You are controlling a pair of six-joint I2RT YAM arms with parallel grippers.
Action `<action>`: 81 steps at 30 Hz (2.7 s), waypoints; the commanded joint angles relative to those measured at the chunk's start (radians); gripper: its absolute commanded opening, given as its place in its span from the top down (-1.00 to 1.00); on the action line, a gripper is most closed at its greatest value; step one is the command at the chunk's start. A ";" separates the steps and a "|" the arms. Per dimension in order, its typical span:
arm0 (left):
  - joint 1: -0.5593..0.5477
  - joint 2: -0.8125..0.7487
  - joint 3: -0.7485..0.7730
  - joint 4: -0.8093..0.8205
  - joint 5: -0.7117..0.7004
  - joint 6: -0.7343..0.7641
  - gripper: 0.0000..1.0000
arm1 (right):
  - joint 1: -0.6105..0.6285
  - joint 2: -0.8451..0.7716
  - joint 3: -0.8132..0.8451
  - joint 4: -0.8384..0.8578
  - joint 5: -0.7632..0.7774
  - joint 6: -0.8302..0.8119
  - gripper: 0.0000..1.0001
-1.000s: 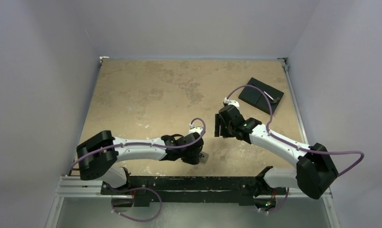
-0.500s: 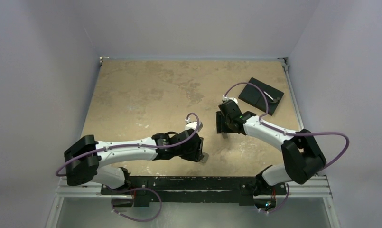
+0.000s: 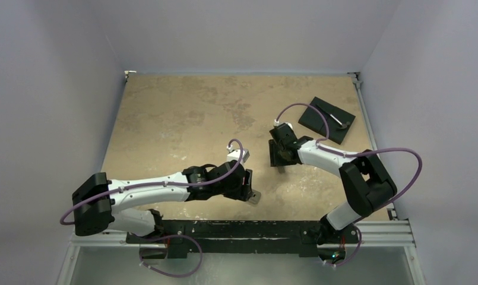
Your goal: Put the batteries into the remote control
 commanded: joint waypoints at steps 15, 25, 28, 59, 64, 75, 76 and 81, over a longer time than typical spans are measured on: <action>0.000 -0.022 -0.019 0.021 -0.012 -0.003 -0.15 | -0.029 0.053 0.038 0.063 -0.004 -0.015 0.26; 0.000 -0.014 -0.013 0.051 -0.012 -0.007 -0.15 | -0.028 -0.042 0.029 0.034 -0.043 0.020 0.52; 0.000 -0.005 -0.009 0.091 -0.002 -0.013 -0.15 | -0.028 -0.084 0.024 0.021 -0.107 0.038 0.52; 0.041 0.035 -0.004 0.372 -0.046 -0.075 -0.15 | 0.062 -0.370 -0.045 0.077 -0.480 0.298 0.53; 0.051 0.020 -0.022 0.424 -0.052 -0.082 -0.09 | 0.080 -0.404 -0.048 0.089 -0.485 0.338 0.53; 0.063 -0.005 -0.050 0.461 -0.043 -0.099 0.21 | 0.114 -0.426 -0.044 0.091 -0.473 0.373 0.55; 0.063 -0.004 -0.051 0.461 -0.041 -0.099 0.26 | 0.115 -0.426 -0.045 0.092 -0.472 0.375 0.55; 0.064 -0.009 -0.062 0.471 -0.031 -0.099 0.44 | 0.117 -0.438 -0.048 0.097 -0.461 0.385 0.56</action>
